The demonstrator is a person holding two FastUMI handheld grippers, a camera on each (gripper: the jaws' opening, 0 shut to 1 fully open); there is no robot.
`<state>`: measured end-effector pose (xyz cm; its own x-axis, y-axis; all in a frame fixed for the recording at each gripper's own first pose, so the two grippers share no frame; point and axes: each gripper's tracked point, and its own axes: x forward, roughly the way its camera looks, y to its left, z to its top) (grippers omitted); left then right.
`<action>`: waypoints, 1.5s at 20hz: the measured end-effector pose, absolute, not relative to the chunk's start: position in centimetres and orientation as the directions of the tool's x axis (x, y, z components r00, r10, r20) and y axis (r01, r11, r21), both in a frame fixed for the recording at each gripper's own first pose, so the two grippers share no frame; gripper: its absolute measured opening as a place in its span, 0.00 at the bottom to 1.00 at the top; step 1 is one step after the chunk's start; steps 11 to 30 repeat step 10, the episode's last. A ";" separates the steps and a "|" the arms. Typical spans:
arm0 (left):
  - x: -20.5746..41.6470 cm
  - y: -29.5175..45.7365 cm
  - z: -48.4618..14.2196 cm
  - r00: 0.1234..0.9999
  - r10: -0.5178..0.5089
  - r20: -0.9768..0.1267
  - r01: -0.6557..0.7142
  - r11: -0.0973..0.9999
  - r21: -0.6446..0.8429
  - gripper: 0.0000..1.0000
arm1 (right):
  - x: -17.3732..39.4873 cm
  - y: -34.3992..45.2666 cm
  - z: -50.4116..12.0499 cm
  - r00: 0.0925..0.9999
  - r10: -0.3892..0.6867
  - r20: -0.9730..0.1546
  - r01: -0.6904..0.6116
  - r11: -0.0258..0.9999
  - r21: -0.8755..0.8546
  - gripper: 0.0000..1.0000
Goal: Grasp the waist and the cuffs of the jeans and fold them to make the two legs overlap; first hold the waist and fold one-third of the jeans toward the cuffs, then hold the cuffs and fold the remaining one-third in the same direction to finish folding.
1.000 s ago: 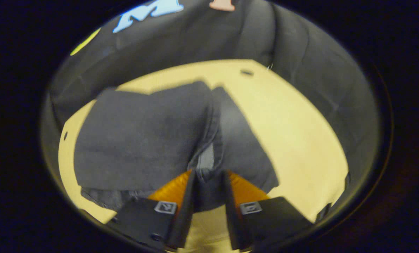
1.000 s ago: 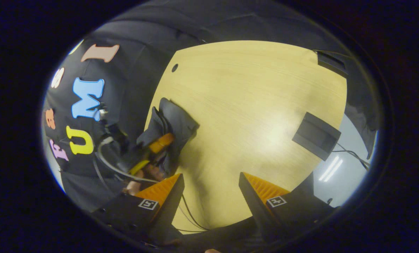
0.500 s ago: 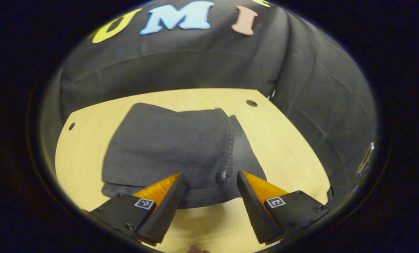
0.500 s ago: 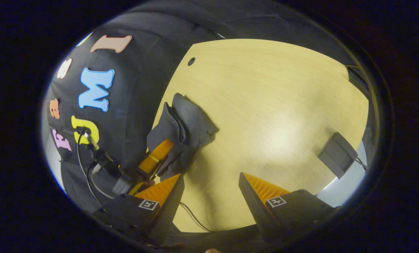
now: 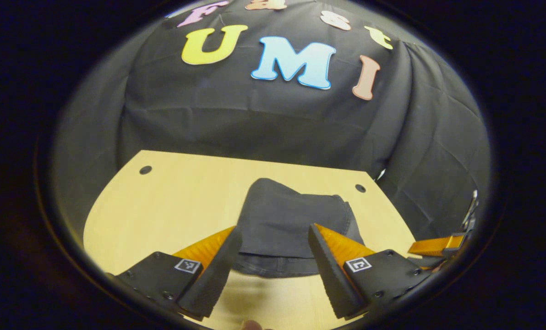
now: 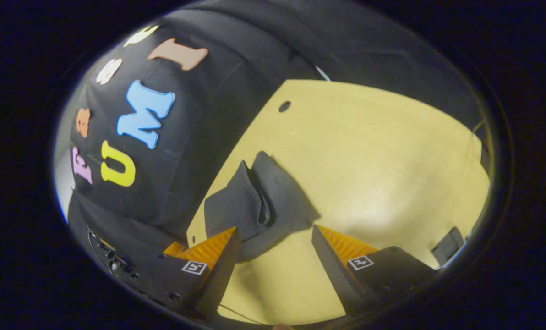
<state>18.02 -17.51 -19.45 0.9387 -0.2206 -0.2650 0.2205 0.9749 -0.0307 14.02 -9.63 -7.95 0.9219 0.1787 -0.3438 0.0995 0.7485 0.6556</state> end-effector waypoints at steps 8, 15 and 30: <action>15.2 -21.0 -21.2 0.880 -0.335 -0.338 0.327 0.941 -0.083 0.99 | 11.0 -17.0 -1.1 0.982 -0.032 -0.187 0.111 0.896 0.430 0.95; 14.4 -22.5 -20.8 0.891 -0.313 -0.329 0.308 0.949 -0.067 0.99 | 9.7 -22.3 -0.1 0.982 -0.144 -0.121 0.173 0.942 0.289 0.95; 14.4 -22.5 -20.8 0.891 -0.313 -0.329 0.308 0.949 -0.067 0.99 | 9.7 -22.3 -0.1 0.982 -0.144 -0.121 0.173 0.942 0.289 0.95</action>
